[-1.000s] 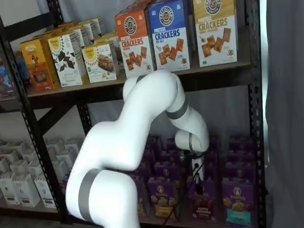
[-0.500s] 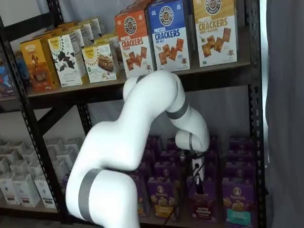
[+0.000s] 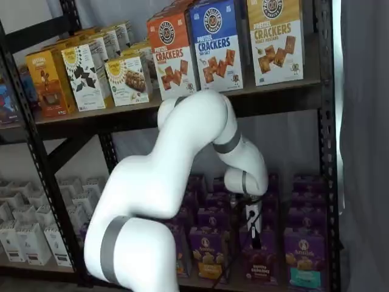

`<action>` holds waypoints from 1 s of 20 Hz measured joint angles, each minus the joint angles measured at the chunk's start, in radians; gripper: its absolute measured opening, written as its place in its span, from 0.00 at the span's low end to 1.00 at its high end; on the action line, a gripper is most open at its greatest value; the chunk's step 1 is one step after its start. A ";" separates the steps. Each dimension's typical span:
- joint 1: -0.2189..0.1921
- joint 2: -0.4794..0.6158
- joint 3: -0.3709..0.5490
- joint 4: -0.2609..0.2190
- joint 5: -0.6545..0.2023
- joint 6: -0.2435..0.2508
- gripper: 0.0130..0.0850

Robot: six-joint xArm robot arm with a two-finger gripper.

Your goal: Pick up the purple box with a brown patch in the center, on the bottom shelf, the fifth box from the left

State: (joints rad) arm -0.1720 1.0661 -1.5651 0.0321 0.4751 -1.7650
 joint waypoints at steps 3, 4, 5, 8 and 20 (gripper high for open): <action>0.000 -0.001 0.009 -0.004 -0.015 0.003 0.28; 0.000 -0.001 0.011 -0.005 -0.019 0.003 0.28; -0.001 -0.001 0.011 -0.001 -0.018 0.000 0.28; -0.001 0.001 0.012 -0.005 -0.016 0.004 0.28; 0.003 -0.017 0.046 0.024 -0.015 -0.019 0.22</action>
State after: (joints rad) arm -0.1692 1.0490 -1.5194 0.0564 0.4598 -1.7842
